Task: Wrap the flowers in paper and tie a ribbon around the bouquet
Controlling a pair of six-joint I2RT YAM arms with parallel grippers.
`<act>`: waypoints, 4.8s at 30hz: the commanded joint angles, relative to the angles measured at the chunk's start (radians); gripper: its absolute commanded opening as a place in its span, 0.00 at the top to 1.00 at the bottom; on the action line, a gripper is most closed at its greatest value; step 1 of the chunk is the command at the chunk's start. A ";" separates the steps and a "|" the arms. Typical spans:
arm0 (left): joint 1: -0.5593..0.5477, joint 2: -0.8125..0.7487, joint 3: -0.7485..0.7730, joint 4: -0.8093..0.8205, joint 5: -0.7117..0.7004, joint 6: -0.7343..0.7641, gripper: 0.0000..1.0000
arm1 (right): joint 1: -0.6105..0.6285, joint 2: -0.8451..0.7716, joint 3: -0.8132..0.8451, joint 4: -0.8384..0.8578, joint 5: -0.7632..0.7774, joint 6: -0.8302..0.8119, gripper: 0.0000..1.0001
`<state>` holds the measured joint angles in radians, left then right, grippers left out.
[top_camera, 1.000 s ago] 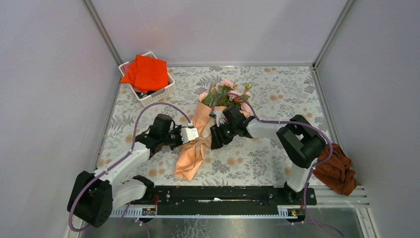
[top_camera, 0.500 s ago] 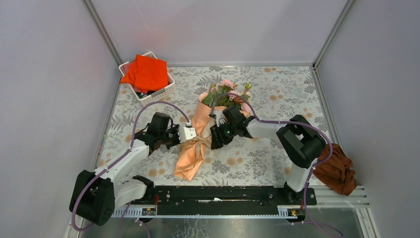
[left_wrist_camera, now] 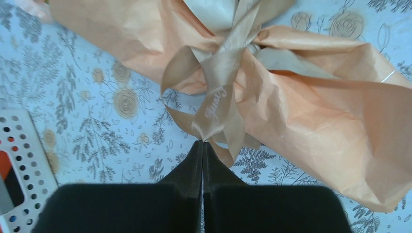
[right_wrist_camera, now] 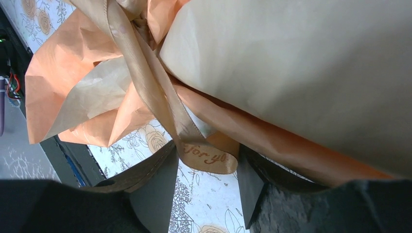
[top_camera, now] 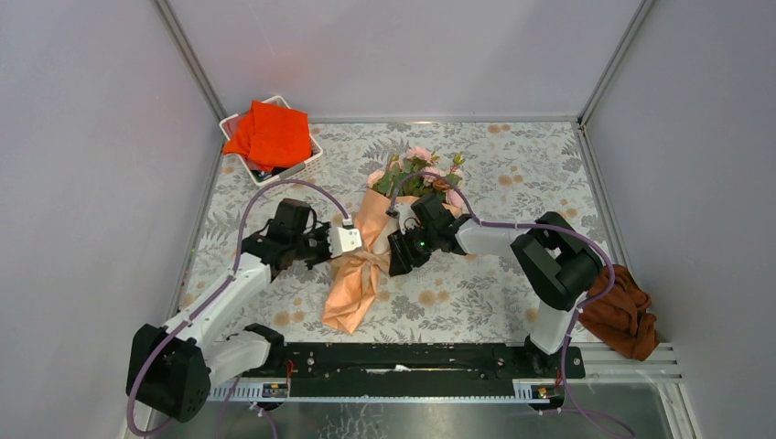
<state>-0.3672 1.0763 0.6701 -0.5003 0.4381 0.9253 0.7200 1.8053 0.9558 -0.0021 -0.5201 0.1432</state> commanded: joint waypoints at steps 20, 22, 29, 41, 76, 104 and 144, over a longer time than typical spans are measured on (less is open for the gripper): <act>-0.016 -0.138 0.025 -0.547 0.262 0.308 1.00 | 0.046 -0.012 -0.069 0.103 -0.009 0.056 0.77; -0.020 -0.130 -0.016 -0.554 0.249 0.350 1.00 | 0.045 -0.014 -0.068 0.104 -0.014 0.057 0.82; -0.032 -0.093 -0.089 -0.462 0.219 0.382 1.00 | 0.050 -0.029 -0.063 0.115 -0.022 0.061 0.99; 0.026 -0.085 0.055 -0.456 0.143 0.520 0.37 | 0.053 -0.015 -0.045 0.089 -0.023 0.048 1.00; -0.012 0.036 -0.099 0.330 0.161 0.337 1.00 | 0.053 -0.031 -0.059 0.074 -0.003 0.065 1.00; 0.113 0.708 0.063 1.026 0.222 0.361 1.00 | 0.139 0.092 -0.170 0.079 -0.069 0.168 1.00; 0.202 0.276 -0.028 0.457 0.228 0.222 0.54 | 0.014 0.254 0.500 0.164 0.079 0.098 0.45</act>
<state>-0.1684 1.2938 0.6773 -0.1406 0.6514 1.1332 0.7273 2.0499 1.3949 0.1478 -0.4889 0.2543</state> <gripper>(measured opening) 0.466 0.546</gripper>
